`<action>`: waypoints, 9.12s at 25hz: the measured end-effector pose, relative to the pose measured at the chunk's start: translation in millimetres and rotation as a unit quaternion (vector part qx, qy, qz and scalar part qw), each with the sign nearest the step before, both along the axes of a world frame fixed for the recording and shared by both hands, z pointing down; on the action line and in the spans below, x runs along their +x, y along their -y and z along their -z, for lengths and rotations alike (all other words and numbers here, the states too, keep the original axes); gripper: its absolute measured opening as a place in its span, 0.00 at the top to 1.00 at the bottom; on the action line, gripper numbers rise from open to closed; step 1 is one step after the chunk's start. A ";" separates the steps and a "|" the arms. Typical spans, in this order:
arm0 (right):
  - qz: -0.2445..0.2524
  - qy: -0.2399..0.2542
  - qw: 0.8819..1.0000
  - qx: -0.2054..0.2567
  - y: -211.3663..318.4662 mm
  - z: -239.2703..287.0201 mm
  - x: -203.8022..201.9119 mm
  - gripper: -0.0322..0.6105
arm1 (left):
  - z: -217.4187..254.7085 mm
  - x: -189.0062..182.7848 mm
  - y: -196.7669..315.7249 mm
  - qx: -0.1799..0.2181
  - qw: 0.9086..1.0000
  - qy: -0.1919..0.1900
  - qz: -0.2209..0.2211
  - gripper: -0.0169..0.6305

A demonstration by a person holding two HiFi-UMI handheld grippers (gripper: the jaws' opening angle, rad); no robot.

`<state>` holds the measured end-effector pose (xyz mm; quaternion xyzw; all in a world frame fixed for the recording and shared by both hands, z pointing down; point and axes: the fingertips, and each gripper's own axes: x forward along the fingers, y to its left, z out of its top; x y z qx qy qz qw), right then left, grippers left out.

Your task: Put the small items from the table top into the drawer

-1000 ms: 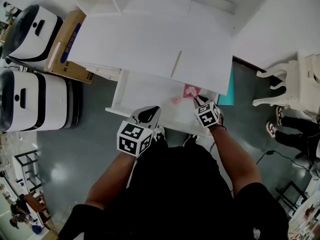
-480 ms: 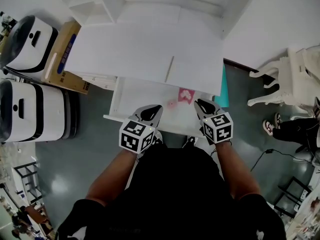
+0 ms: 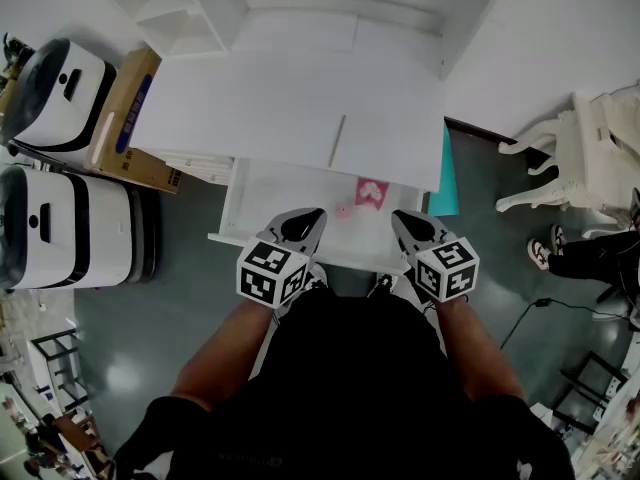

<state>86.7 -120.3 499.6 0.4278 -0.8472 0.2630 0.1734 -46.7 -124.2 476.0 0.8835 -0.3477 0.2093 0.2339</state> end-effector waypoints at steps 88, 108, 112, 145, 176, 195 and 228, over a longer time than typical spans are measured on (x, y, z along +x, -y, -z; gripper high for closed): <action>-0.129 -0.084 0.973 -0.170 196.5 -166.1 -93.7 0.88 | -38.2 -119.4 6.5 -0.052 0.994 0.004 0.098 0.96; -0.072 -0.057 0.987 -0.129 132.1 -116.3 -47.3 0.88 | -32.2 -72.6 -0.4 -0.042 0.997 0.006 0.066 0.96; -0.025 -0.095 0.989 -0.112 100.0 -115.9 -26.0 0.88 | -31.0 -60.0 -4.3 -0.039 0.997 0.008 0.060 0.96; 0.498 -0.448 0.743 -0.017 -36.8 -289.5 -26.4 0.88 | -39.7 -43.8 -29.9 -0.066 0.992 0.035 0.102 0.96; 0.399 -0.450 0.798 -0.042 -17.4 -276.9 -12.7 0.86 | -42.3 -46.8 -18.6 -0.062 0.996 0.016 0.069 0.96; -0.054 -0.103 0.993 -0.036 -40.8 -83.5 -20.9 0.87 | -28.3 -25.6 -28.8 -0.024 0.997 -0.005 -0.075 0.96; -0.017 0.083 0.996 0.030 -164.7 23.7 79.3 0.90 | 1.1 77.7 -178.5 0.005 0.999 -0.024 0.034 0.96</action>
